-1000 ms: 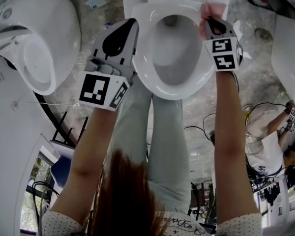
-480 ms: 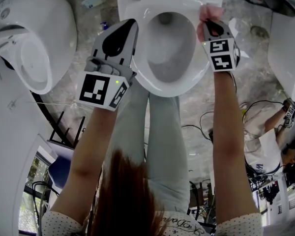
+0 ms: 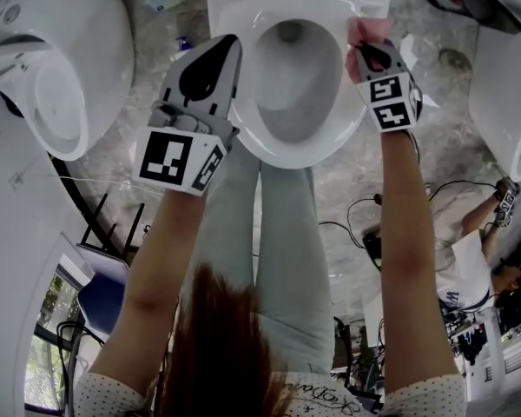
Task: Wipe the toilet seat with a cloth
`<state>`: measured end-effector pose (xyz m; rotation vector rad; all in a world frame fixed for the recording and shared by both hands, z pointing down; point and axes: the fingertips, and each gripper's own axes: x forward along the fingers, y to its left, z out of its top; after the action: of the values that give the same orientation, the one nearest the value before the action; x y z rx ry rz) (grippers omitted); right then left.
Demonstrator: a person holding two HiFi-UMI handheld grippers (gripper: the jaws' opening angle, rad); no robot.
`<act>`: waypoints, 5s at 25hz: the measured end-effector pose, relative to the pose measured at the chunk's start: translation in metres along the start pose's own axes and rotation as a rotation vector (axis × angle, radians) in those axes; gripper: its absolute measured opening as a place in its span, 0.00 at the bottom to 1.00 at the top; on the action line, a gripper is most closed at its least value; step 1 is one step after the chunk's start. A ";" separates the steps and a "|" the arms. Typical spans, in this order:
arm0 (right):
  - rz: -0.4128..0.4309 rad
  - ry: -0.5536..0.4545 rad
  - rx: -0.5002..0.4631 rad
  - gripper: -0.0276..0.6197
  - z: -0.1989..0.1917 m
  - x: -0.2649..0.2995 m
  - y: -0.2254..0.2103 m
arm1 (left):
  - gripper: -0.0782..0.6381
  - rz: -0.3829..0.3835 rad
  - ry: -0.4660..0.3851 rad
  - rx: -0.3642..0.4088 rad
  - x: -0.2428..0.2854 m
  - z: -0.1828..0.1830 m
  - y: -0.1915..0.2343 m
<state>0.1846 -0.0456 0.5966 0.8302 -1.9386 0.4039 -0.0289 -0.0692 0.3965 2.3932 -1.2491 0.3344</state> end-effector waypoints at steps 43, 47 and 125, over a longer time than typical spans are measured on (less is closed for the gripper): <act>0.401 0.032 -0.165 0.10 -0.062 -0.028 0.097 | 0.12 0.046 0.001 0.005 -0.033 -0.011 -0.007; 0.400 0.029 -0.134 0.10 -0.067 -0.033 0.107 | 0.12 0.045 -0.001 0.010 -0.033 -0.010 -0.008; 0.524 0.093 0.133 0.11 -0.048 -0.044 0.324 | 0.12 0.066 0.036 -0.029 -0.070 -0.044 0.003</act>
<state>0.0041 0.2307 0.6020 0.3633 -2.0435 0.8734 -0.0719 0.0007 0.4082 2.3154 -1.3102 0.3756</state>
